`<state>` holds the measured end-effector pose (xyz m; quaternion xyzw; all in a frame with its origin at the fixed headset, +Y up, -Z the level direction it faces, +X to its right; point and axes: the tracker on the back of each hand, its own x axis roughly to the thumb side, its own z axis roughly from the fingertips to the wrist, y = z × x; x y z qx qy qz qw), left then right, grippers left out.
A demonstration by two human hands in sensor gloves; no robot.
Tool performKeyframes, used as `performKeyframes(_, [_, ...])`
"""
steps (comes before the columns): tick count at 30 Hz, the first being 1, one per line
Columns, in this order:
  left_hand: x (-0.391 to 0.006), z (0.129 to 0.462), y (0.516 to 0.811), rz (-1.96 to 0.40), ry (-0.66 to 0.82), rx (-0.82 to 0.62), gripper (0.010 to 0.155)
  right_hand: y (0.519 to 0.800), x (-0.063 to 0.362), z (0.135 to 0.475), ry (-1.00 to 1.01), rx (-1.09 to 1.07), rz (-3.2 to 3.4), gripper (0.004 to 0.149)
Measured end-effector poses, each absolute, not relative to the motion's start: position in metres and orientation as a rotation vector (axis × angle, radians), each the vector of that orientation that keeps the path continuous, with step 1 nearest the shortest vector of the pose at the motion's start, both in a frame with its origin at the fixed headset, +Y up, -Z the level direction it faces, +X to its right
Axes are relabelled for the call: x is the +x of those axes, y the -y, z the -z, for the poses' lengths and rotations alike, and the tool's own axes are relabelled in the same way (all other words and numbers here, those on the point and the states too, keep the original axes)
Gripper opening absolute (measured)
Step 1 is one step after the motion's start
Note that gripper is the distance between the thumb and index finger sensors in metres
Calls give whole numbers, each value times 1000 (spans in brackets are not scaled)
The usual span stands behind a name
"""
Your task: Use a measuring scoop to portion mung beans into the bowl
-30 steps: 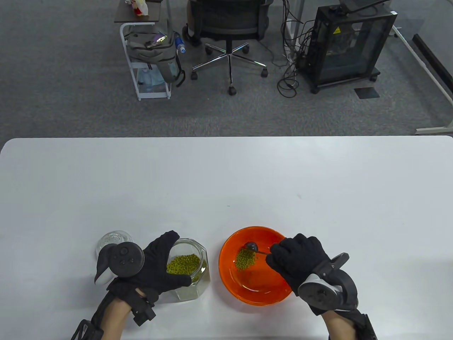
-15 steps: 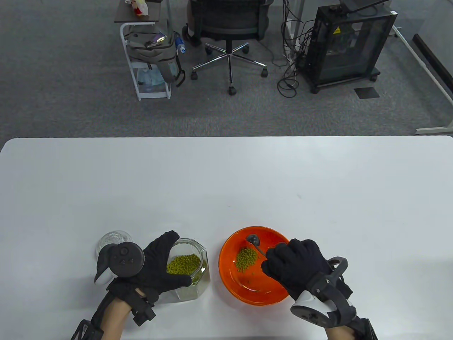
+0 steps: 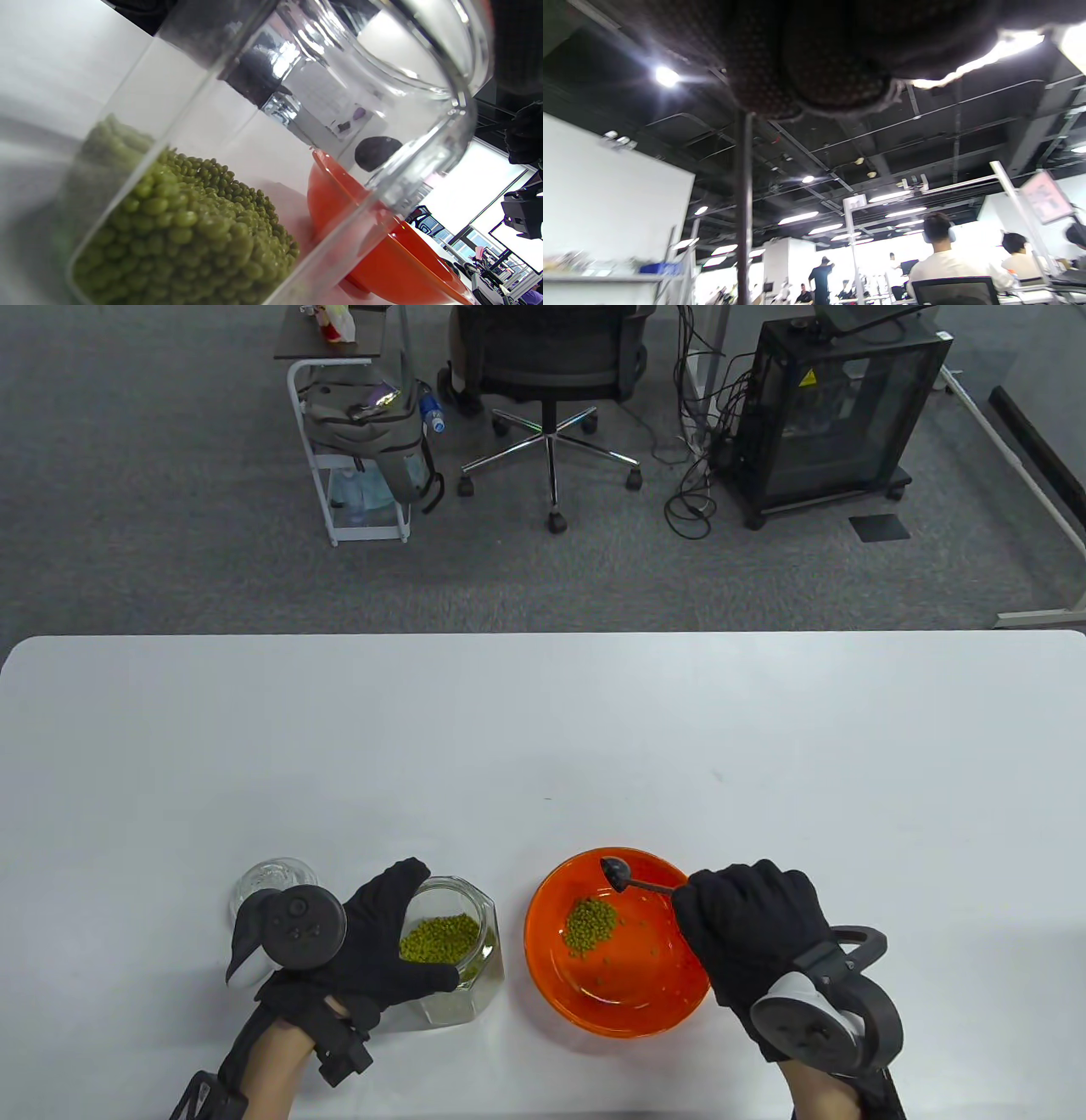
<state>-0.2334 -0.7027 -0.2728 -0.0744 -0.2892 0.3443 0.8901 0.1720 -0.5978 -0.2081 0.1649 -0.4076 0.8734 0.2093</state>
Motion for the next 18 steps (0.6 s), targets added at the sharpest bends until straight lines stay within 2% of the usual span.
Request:
performKeyframes(6, [-233,273,703,-715,601,-155,123,598,187,213,1095,258,-2313,43])
performKeyframes(13, [-233,273,703,-715,601,-155,123,601,201,224,898,39,-2095,43])
performKeyframes(18, [-233,273,703,-716,601,-156,123,600,190,234,702,91,-1935,43])
